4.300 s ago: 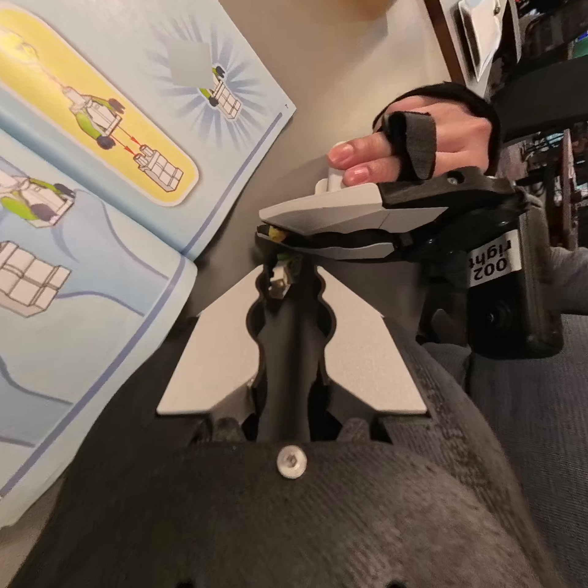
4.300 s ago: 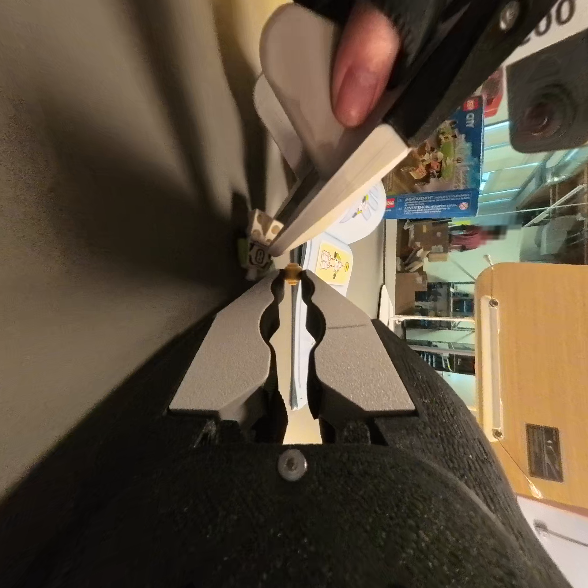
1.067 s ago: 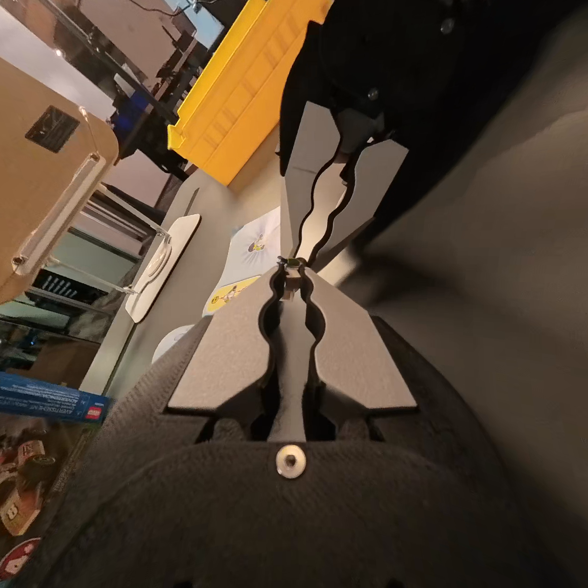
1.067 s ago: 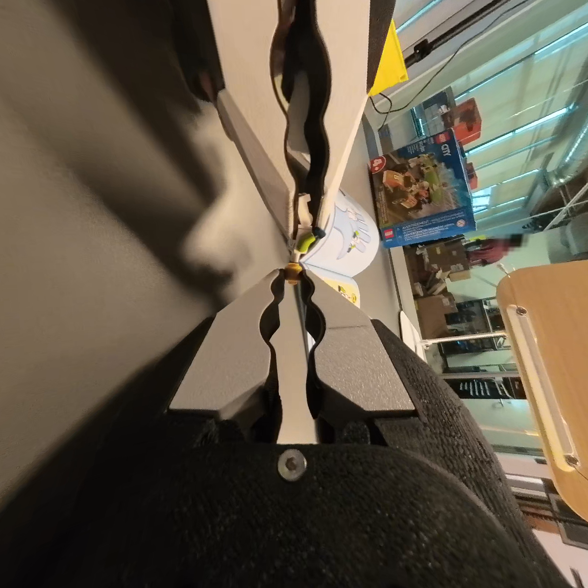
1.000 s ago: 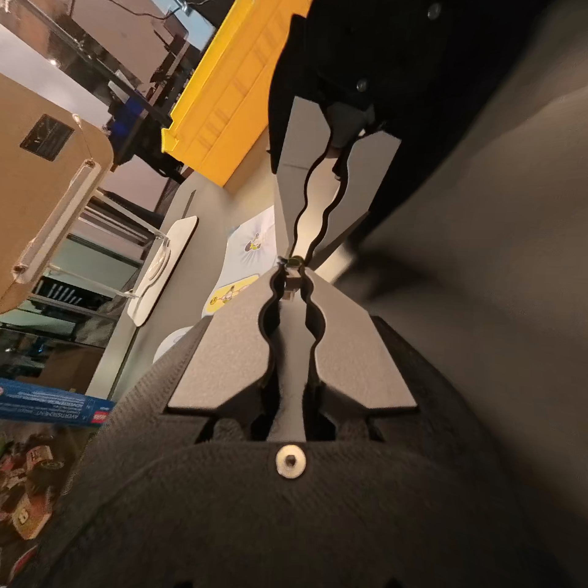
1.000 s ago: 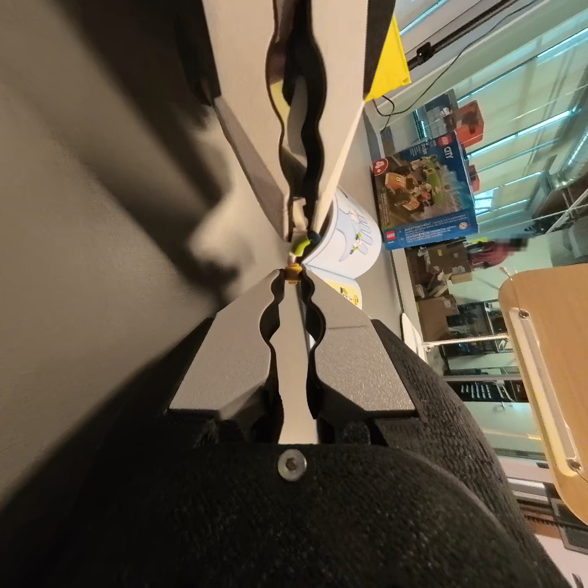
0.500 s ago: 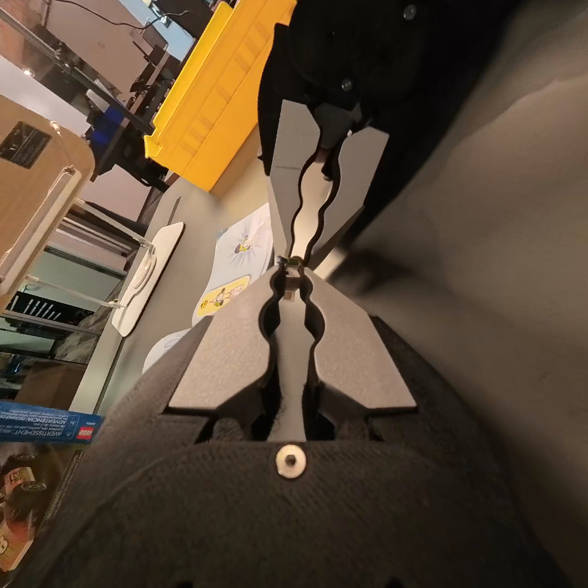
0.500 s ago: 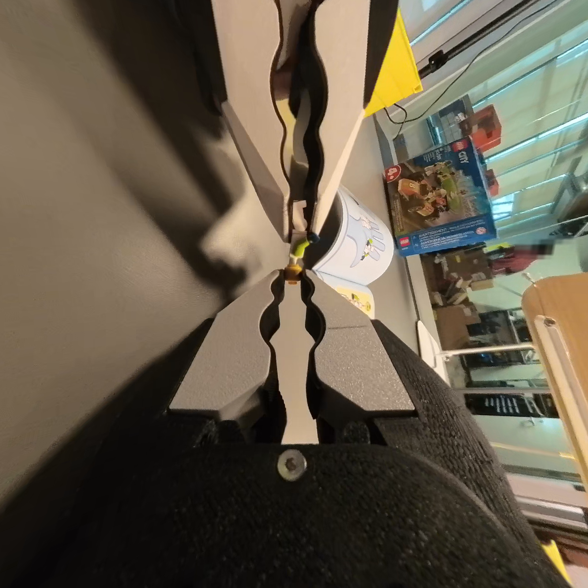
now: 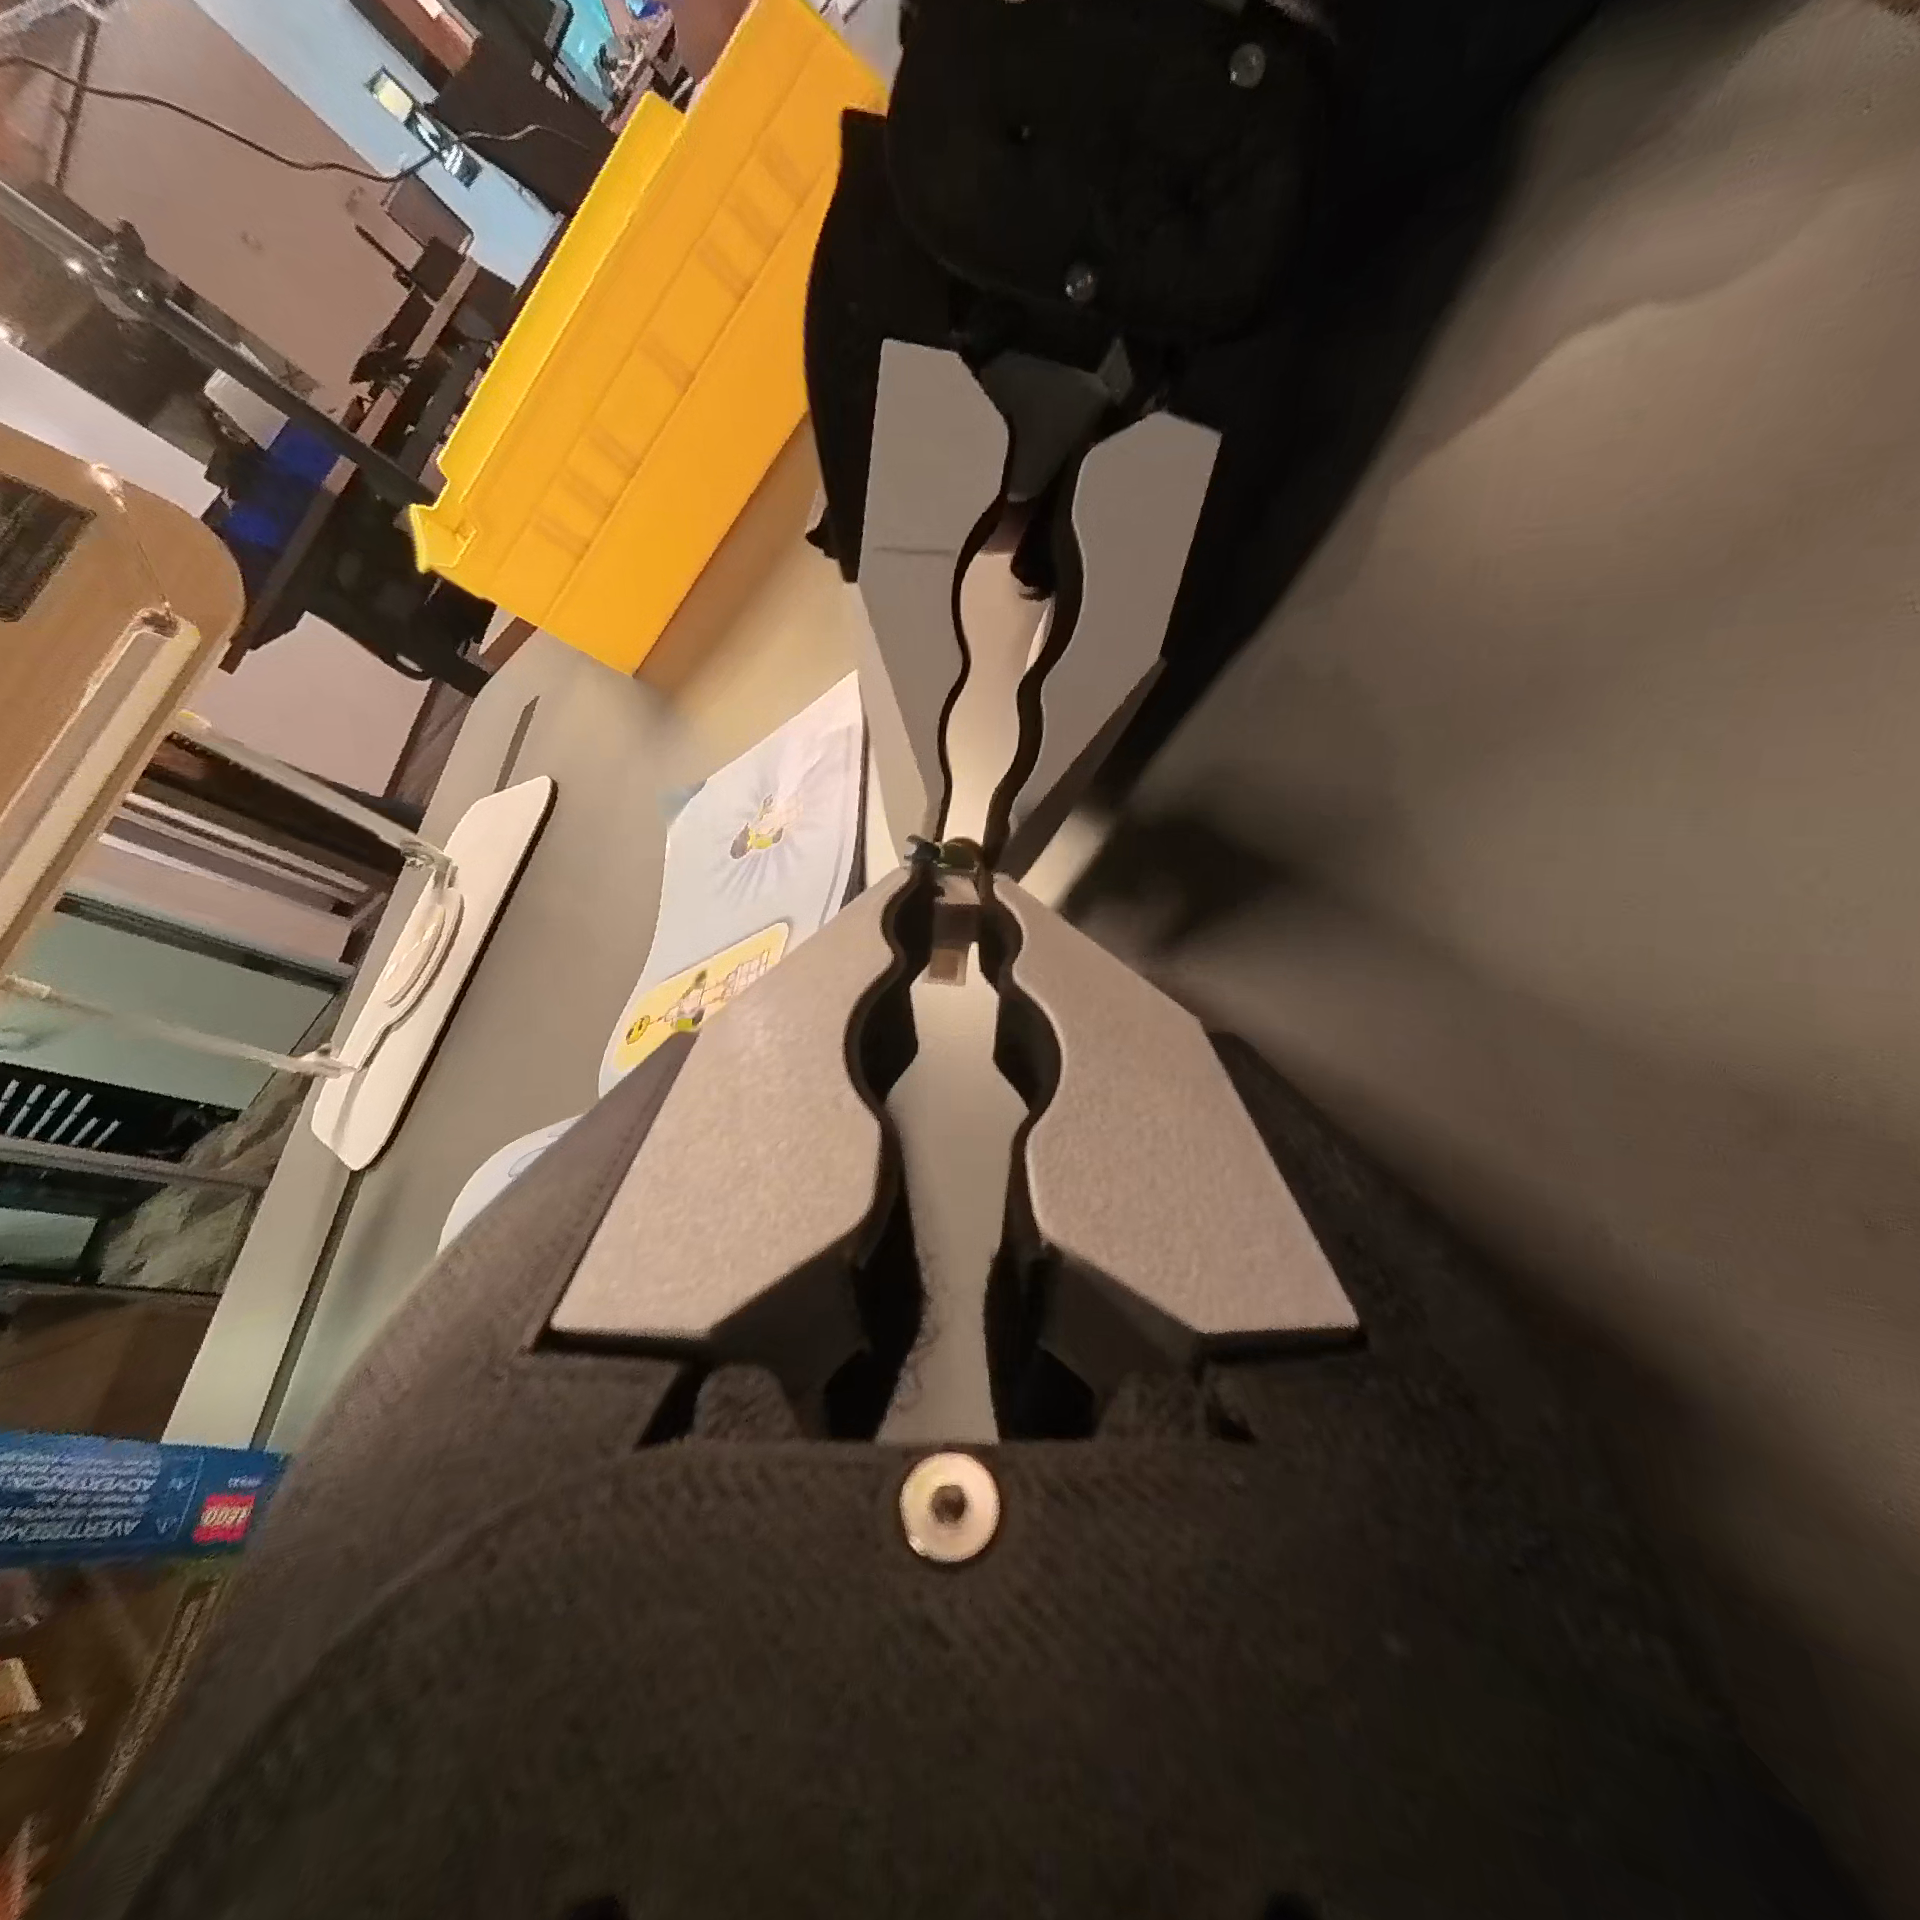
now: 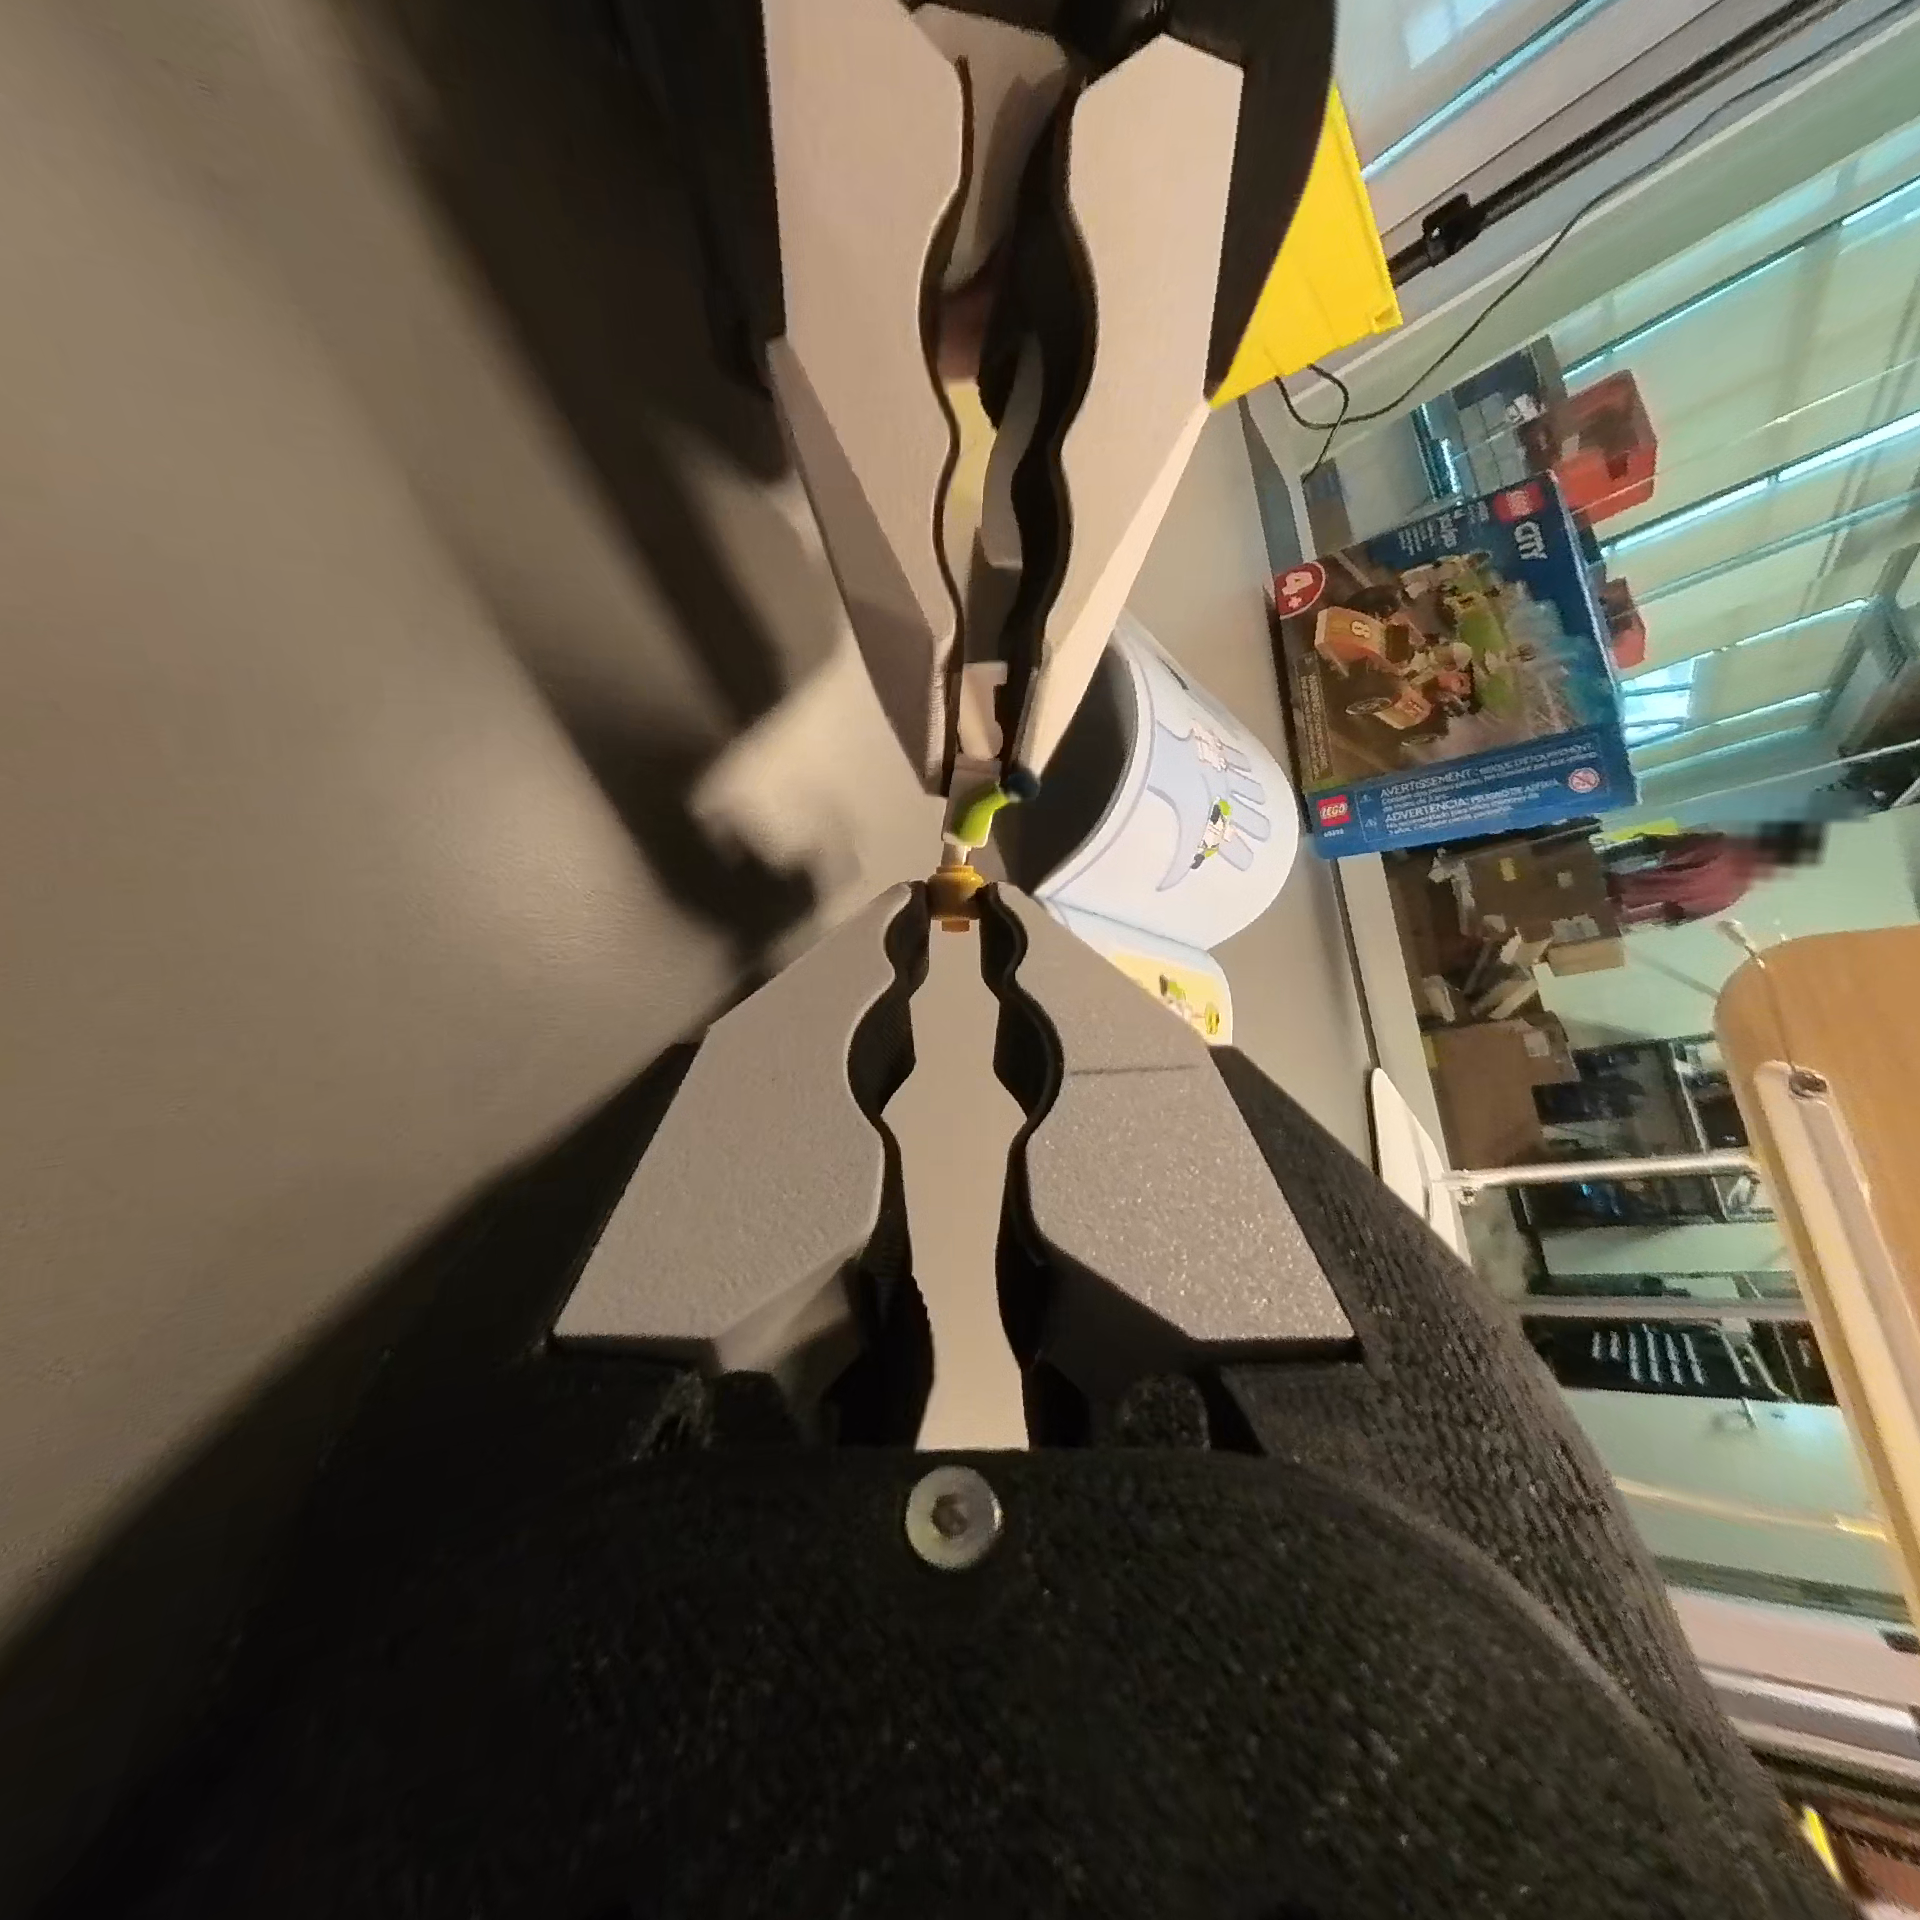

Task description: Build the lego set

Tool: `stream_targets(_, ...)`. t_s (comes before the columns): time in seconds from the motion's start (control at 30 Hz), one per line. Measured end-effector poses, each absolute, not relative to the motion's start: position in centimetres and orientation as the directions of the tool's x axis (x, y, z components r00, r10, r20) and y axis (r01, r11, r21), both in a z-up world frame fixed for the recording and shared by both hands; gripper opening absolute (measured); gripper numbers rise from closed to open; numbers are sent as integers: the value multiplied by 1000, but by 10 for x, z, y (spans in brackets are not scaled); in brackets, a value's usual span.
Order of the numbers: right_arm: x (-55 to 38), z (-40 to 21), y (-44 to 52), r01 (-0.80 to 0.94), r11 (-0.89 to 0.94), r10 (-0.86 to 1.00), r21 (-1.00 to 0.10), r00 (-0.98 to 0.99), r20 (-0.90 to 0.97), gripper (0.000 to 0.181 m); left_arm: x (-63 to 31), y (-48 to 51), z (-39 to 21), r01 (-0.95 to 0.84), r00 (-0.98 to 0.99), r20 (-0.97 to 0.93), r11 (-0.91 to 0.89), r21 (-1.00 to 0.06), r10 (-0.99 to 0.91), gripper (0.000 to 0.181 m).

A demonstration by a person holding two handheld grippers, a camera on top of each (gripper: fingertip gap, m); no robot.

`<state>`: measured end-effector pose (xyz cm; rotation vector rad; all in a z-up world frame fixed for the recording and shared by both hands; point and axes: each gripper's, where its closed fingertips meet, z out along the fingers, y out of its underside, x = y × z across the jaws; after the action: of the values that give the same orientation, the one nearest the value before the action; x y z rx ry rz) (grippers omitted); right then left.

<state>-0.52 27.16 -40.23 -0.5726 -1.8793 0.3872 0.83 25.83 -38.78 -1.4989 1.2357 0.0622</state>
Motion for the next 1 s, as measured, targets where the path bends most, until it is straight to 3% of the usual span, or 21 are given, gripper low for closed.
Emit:
stream_targets(0.17, -4, -387, 264, 137, 796, 602, -589, -268, 752, 7, 9, 253, -373, -606, 485, -574, 220, -765, -660, 6)
stream_targets(0.5, -8, -380, 265, 118, 767, 639, -631, -228, 735, 8, 7, 255, -368, -603, 506, -592, 233, -763, -627, 6)
stream_targets(0.53, -9, -375, 267, 105, 759, 650, -643, -196, 734, 8, 6, 257, -365, -613, 515, -618, 249, -750, -594, 6)
stream_targets(0.63, -8, -360, 276, 89, 705, 709, -703, -109, 697, 32, -6, 266, -357, -729, 505, -755, 262, -632, -419, 6)
stream_targets(0.73, -2, -345, 284, 52, 599, 800, -799, -75, 595, 27, -5, 267, -353, -826, 400, -870, 299, -478, -287, 6)
stream_targets(0.8, 3, -331, 286, -6, 439, 893, -898, -104, 438, 26, -4, 267, -349, -855, 357, -907, 312, -413, -223, 6)
stream_targets(0.87, 10, -313, 283, -83, 102, 964, -991, -236, 119, 29, -2, 265, -341, -847, 370, -911, 336, -412, -183, 6)
stream_targets(0.93, 15, -305, 280, -39, -276, 870, -960, -435, -232, 30, 1, 262, -334, -814, 415, -891, 363, -455, -186, 6)
stream_targets(1.0, 19, -302, 278, 28, -450, 740, -893, -548, -390, 32, 14, 258, -325, -695, 524, -798, 391, -603, -299, 6)
